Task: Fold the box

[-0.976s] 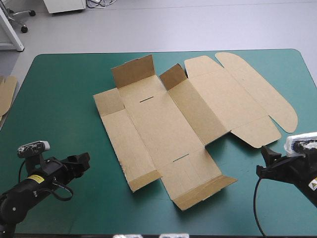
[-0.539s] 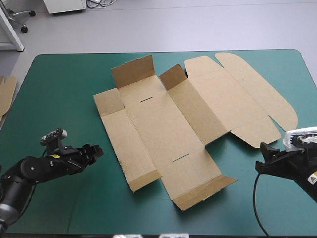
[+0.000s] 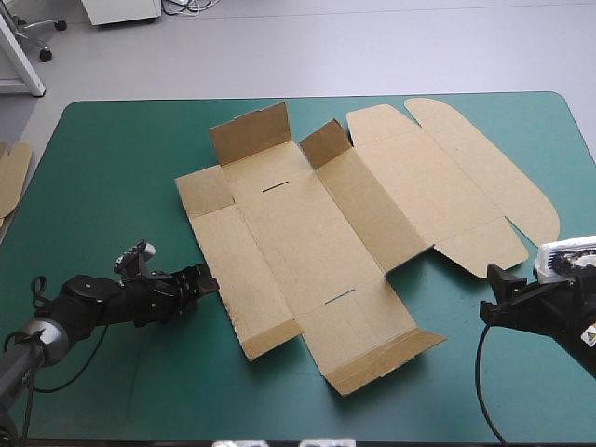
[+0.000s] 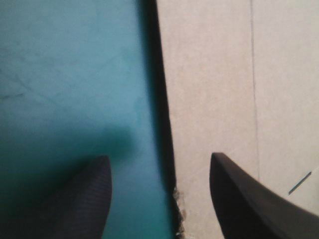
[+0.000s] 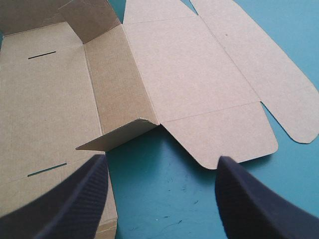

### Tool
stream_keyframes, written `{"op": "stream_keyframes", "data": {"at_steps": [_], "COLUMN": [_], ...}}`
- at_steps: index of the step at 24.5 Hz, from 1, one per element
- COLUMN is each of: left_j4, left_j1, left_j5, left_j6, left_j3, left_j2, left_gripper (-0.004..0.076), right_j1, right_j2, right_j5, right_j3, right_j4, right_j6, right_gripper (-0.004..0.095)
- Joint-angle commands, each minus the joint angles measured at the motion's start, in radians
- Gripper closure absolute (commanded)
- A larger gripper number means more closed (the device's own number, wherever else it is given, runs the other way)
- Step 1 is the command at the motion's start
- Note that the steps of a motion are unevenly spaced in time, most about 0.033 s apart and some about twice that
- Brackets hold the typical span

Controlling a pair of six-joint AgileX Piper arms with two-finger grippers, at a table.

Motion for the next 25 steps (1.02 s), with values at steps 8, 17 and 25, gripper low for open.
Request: {"op": "stream_keyframes", "data": {"at_steps": [8, 17, 25], "left_j4": [-0.351, -0.59, -0.646], "left_j1": [-0.005, -0.005, -0.091], "left_j5": [0.048, 0.193, 0.178], "left_j6": [0.27, 0.525, 0.584], "left_j3": [0.063, 0.065, -0.061], "left_j2": [0.038, 0.126, 0.126], "left_gripper": [0.0295, 0.0341, 0.037], "right_j1": [-0.003, -0.003, -0.003], "right_j2": [0.01, 0.01, 0.01], "right_j5": [-0.064, -0.058, -0.051], "right_j3": [-0.034, -0.034, -0.034], "right_j4": [0.015, 0.015, 0.019], "right_j6": [-0.009, -0.009, -0.009], "right_gripper": [0.0346, 0.0346, 0.0346]}}
